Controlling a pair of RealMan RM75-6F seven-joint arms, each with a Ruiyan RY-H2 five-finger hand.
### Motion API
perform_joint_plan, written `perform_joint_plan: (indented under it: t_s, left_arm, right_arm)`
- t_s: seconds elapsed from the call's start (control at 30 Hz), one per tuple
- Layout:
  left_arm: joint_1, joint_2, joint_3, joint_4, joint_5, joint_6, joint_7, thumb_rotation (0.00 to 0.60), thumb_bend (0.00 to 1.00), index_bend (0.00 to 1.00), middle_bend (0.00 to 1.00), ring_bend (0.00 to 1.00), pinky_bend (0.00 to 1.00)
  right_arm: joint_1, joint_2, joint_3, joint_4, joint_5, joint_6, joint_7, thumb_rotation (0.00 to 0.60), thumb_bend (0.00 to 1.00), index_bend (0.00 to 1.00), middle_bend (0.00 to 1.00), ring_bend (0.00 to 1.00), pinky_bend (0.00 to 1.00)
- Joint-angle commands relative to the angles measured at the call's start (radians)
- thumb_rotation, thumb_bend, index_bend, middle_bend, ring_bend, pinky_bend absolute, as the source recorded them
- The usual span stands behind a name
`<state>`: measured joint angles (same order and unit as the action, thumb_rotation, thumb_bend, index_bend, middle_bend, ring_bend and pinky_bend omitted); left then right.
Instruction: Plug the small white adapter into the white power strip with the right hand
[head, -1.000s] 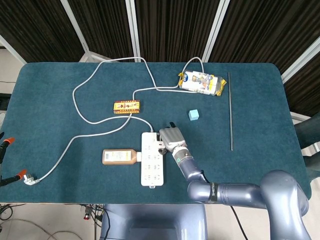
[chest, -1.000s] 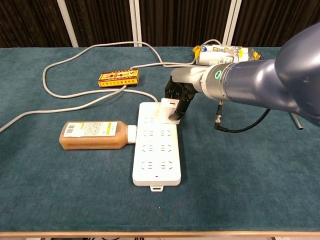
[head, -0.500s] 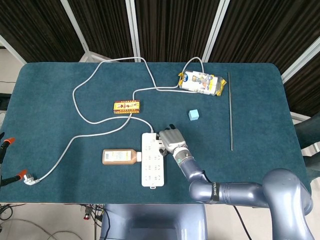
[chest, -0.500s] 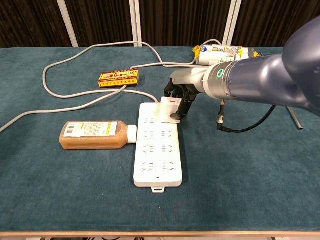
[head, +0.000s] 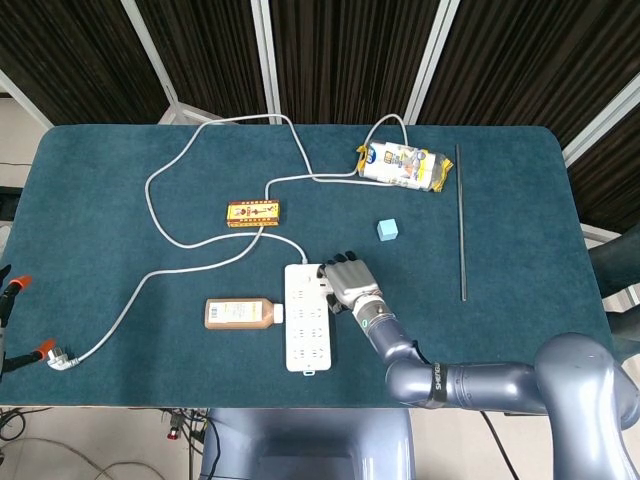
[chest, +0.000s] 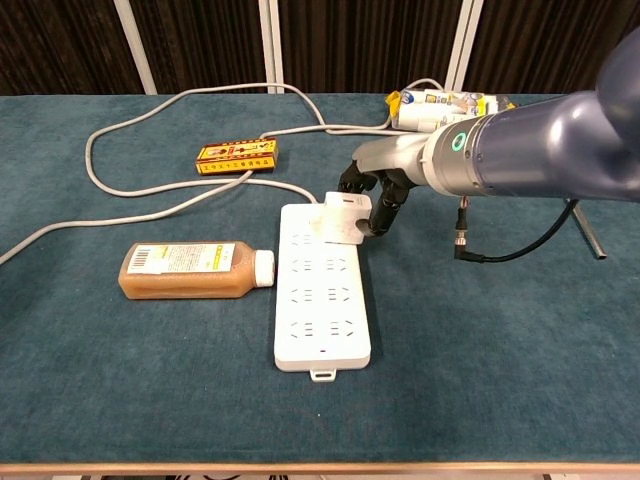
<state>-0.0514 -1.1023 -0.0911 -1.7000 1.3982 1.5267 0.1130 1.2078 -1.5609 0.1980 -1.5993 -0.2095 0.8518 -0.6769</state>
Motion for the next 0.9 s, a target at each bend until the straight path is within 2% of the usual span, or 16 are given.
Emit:
perform_joint_plan:
  t_s: [0.03, 0.43, 0.6, 0.7, 0.8, 0.87, 0.9]
  left_arm:
    - [0.001, 0.0, -0.001, 0.0, -0.001, 0.002, 0.0, 0.6, 0.09, 0.18, 0.0, 0.0, 0.0]
    - [-0.001, -0.004, 0.002, -0.001, 0.001, -0.001, 0.009, 0.6, 0.09, 0.19, 0.0, 0.0, 0.0]
    - [-0.002, -0.004, 0.002, -0.001, -0.002, -0.004, 0.01, 0.6, 0.09, 0.19, 0.0, 0.0, 0.0]
    - [-0.004, -0.004, 0.001, -0.001, -0.006, -0.009, 0.011, 0.6, 0.09, 0.19, 0.0, 0.0, 0.0]
    - [-0.005, -0.004, 0.001, -0.001, -0.006, -0.011, 0.012, 0.6, 0.09, 0.19, 0.0, 0.0, 0.0]
    - [-0.005, -0.004, 0.001, -0.001, -0.006, -0.01, 0.012, 0.6, 0.09, 0.19, 0.0, 0.0, 0.0]
    - [-0.004, -0.004, 0.001, -0.001, -0.005, -0.01, 0.012, 0.6, 0.09, 0.19, 0.0, 0.0, 0.0]
  right_arm:
    - [0.008, 0.022, -0.015, -0.024, 0.011, -0.008, -0.012, 0.6, 0.61, 0.23, 0.19, 0.07, 0.0]
    - [-0.001, 0.156, -0.046, -0.164, 0.01, 0.007, 0.002, 0.6, 0.61, 0.22, 0.17, 0.04, 0.0]
    - [-0.024, 0.223, -0.026, -0.222, -0.029, 0.029, 0.054, 0.6, 0.61, 0.22, 0.17, 0.05, 0.01]
    - [-0.058, 0.253, 0.002, -0.246, -0.077, 0.054, 0.12, 0.6, 0.61, 0.24, 0.18, 0.11, 0.14]
    - [-0.094, 0.277, 0.044, -0.258, -0.128, 0.089, 0.196, 0.6, 0.61, 0.29, 0.22, 0.19, 0.37]
    - [-0.122, 0.289, 0.075, -0.26, -0.164, 0.115, 0.254, 0.6, 0.61, 0.33, 0.25, 0.25, 0.6]
    - [-0.131, 0.292, 0.084, -0.26, -0.176, 0.122, 0.272, 0.6, 0.61, 0.34, 0.26, 0.27, 0.68]
